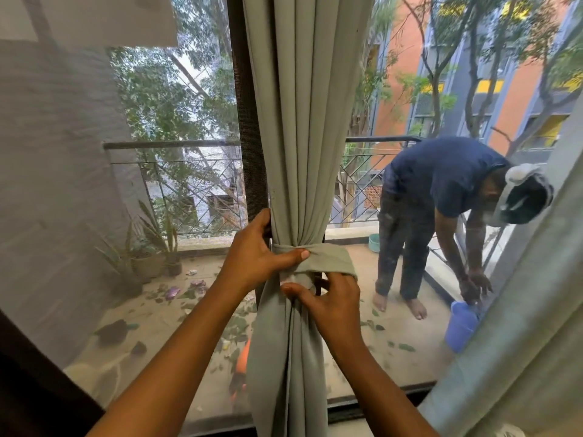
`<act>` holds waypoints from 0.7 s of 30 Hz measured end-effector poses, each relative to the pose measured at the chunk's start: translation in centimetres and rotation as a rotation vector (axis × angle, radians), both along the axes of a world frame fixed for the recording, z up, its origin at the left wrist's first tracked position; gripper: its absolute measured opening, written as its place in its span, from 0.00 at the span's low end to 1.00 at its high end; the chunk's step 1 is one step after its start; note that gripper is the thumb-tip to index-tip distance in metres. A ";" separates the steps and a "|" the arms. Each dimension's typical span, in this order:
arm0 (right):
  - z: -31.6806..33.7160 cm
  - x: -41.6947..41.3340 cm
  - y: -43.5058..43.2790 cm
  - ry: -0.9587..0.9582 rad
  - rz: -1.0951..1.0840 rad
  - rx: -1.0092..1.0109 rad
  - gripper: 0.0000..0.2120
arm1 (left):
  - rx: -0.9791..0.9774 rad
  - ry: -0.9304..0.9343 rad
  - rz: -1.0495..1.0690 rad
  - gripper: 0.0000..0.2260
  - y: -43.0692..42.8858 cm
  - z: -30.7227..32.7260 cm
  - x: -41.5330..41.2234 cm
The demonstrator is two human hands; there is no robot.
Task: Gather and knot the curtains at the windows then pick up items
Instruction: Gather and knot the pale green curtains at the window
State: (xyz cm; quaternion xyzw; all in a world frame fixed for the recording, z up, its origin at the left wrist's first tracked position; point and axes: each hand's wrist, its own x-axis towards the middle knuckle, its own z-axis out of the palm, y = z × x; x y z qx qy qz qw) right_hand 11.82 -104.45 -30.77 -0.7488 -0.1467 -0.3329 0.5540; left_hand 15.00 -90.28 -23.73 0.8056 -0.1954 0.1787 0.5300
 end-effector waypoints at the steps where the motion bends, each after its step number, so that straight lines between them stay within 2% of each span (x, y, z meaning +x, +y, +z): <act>1: 0.0 -0.3 -0.1 -0.006 0.028 0.067 0.19 | -0.002 -0.003 0.002 0.29 0.0 -0.1 0.0; 3: -0.2 -0.5 -0.2 0.051 0.103 0.276 0.14 | -0.001 0.011 -0.007 0.29 0.1 0.0 0.1; 4: -0.1 -0.4 -0.2 0.080 0.130 0.370 0.16 | -0.004 0.021 -0.018 0.29 0.2 0.0 0.1; 6: 0.4 0.1 -0.5 0.147 0.157 0.493 0.12 | -0.022 0.036 -0.042 0.30 0.1 0.1 0.0; 9: 1.4 0.9 -0.7 0.200 0.190 0.513 0.07 | -0.061 0.052 -0.076 0.27 0.0 0.0 -0.1; 16: 3.2 2.3 -1.0 0.370 0.331 0.555 0.06 | -0.089 0.082 -0.122 0.28 0.7 0.0 -0.3; 21: 3.0 2.7 -0.8 0.378 0.257 0.595 0.07 | -0.326 0.267 -0.226 0.15 2.1 -0.9 0.0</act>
